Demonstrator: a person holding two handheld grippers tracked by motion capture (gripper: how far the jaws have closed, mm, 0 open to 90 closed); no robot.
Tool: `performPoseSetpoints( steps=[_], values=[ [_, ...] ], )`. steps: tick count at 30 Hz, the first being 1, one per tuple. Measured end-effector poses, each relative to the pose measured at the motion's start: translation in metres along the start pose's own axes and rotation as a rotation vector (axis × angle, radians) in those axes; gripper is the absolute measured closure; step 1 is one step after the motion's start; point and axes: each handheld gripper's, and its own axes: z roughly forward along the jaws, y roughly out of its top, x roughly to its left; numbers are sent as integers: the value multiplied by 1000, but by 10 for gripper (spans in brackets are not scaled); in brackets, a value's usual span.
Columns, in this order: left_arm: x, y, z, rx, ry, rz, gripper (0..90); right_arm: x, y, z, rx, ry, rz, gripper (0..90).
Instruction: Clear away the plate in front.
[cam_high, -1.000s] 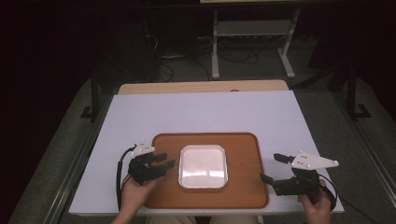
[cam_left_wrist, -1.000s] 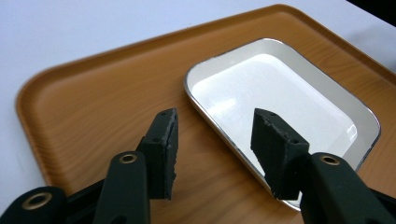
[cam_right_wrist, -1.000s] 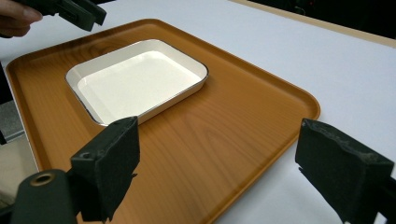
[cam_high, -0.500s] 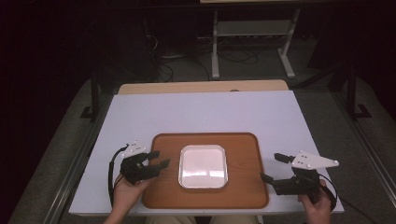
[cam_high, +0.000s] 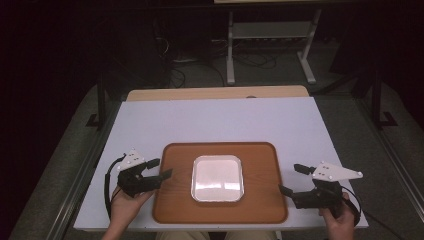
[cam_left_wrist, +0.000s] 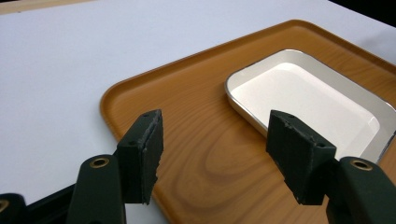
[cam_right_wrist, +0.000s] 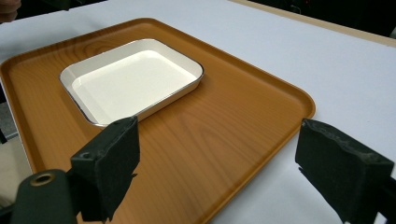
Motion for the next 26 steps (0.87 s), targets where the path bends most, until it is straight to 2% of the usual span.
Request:
performPoseSetpoints(
  steps=[15,20,26],
  values=[
    [16,-22,-19,-18,18,-25,324,-1,0,1,4,-3,3,130],
    [15,-30,-20,-9,25,-30,319,-1,0,1,6,-2,3,130],
    [15,-31,-18,-7,28,-21,319,0,0,2,7,-1,-1,130]
  ],
)
